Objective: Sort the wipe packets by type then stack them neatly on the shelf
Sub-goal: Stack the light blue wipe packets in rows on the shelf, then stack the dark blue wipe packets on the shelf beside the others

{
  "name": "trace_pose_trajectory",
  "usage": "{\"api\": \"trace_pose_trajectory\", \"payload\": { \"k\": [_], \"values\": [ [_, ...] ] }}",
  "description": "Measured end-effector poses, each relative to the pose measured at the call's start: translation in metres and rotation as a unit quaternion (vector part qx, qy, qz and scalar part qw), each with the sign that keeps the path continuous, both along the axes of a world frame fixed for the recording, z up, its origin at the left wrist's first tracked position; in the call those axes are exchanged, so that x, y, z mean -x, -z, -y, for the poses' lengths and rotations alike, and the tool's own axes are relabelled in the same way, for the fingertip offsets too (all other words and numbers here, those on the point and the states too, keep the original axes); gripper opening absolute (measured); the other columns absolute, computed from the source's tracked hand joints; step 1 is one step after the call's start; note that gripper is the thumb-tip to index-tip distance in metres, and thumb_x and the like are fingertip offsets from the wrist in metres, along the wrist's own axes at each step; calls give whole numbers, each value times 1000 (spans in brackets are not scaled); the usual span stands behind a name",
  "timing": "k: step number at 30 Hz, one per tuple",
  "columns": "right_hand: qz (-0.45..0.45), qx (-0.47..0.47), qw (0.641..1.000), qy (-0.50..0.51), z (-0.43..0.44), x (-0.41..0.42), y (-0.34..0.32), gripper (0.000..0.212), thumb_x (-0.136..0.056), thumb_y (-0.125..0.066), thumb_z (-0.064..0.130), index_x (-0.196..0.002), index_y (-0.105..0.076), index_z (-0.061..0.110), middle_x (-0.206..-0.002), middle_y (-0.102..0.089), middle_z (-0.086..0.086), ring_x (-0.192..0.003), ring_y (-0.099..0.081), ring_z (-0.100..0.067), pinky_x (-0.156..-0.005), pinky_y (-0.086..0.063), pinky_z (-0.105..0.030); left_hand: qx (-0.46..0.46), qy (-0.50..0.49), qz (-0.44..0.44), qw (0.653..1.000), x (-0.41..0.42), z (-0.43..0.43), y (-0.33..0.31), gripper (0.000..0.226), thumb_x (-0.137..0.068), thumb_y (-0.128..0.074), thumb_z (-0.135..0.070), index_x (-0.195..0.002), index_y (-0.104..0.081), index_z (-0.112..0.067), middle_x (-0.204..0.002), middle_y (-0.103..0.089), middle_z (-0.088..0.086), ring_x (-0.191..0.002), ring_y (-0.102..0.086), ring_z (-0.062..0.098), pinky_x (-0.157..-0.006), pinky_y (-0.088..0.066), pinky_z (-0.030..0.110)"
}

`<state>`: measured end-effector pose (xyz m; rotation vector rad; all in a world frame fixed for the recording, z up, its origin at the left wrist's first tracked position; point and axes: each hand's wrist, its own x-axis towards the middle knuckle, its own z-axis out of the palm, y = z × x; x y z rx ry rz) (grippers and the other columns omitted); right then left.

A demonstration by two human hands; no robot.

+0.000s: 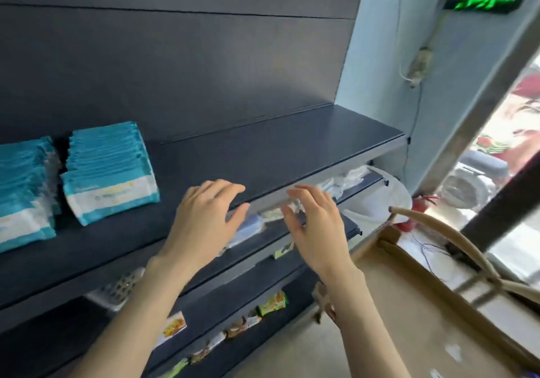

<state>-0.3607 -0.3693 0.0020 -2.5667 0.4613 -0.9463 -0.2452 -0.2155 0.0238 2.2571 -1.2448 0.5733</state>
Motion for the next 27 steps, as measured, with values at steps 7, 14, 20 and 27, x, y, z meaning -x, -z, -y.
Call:
{"api": "trace_pose_trajectory", "payload": {
  "k": [7,14,20,27],
  "values": [
    [-81,-41,986,139,45,205,62,26,-92,-61,24,-117,-63,17,-119,-62,-2,-109,-57,-23,-92,-49,-39,-22,127,-125,984,169,90,77,32,-84,-56,-33,-108,-67,-15,-104,-68,-2,-94,-64,22,-81,-49,37],
    [-144,-121,938,290,50,390,134,30,-87,-66,21,-115,-63,14,-115,-64,-4,-100,-62,-26,-83,-51,-37,-170,262,-199,929,329,137,159,38,-90,-54,-38,-124,-59,-20,-119,-61,-4,-110,-57,20,-96,-42,37],
    [-146,-205,886,390,44,483,173,30,-78,-64,22,-106,-67,9,-103,-69,-5,-90,-65,-25,-80,-56,-35,-271,372,-203,865,410,173,190,40,-91,-56,-34,-129,-55,-21,-124,-58,-6,-117,-53,17,-100,-34,30],
    [-111,-266,827,482,101,539,192,30,-81,-64,17,-108,-66,3,-106,-68,-11,-96,-64,-30,-84,-54,-40,-320,425,-202,823,457,269,205,41,-93,-56,-31,-132,-51,-22,-127,-55,-7,-120,-48,14,-103,-31,31]
  ]
}}
